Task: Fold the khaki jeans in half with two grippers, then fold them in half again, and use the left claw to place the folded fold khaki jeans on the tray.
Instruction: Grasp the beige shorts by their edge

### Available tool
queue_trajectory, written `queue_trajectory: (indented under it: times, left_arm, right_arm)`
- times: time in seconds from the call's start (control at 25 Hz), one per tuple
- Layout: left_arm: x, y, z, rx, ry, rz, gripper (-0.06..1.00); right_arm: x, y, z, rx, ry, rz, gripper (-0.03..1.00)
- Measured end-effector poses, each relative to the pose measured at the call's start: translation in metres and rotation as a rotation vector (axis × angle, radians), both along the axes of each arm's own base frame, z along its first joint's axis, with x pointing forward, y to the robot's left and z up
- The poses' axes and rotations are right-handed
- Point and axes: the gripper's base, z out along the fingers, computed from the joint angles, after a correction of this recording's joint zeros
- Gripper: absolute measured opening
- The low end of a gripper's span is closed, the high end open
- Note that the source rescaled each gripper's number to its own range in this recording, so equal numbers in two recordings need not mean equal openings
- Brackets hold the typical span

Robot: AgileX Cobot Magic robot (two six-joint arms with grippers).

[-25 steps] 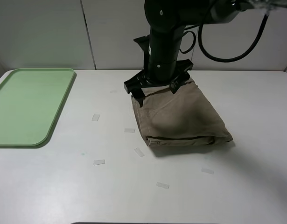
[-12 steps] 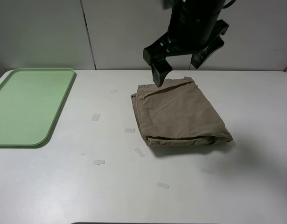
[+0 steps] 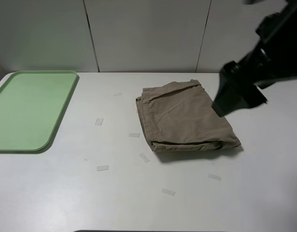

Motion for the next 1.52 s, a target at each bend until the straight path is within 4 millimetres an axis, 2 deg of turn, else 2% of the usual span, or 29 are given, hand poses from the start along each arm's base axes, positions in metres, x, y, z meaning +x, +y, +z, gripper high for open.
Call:
queue_trajectory:
  times: [0.28,0.68,0.92,1.2,1.36,1.52]
  left_arm:
    - [0.000,0.000,0.000,0.000,0.000,0.000,0.91]
    - [0.000,0.000,0.000,0.000,-0.001,0.000,0.91]
    - [0.000,0.000,0.000,0.000,-0.001,0.000,0.91]
    - [0.000,0.000,0.000,0.000,-0.001,0.000,0.91]
    - [0.000,0.000,0.000,0.000,-0.001,0.000,0.91]
    - [0.000,0.000,0.000,0.000,-0.001,0.000,0.91]
  right_arm:
    - [-0.056,-0.048,-0.007,0.050,-0.058,0.000,1.00]
    - [-0.120,-0.102,0.010,0.240,-0.278,0.008,1.00]
    - [-0.148,-0.128,0.017,0.328,-0.411,-0.069,1.00]
    - [-0.182,-0.148,0.018,0.263,-0.633,-0.214,1.00]
    - [-0.198,-0.149,-0.002,0.246,-0.701,-0.283,1.00]
    - [-0.198,-0.144,-0.033,0.258,-0.729,-0.328,1.00]
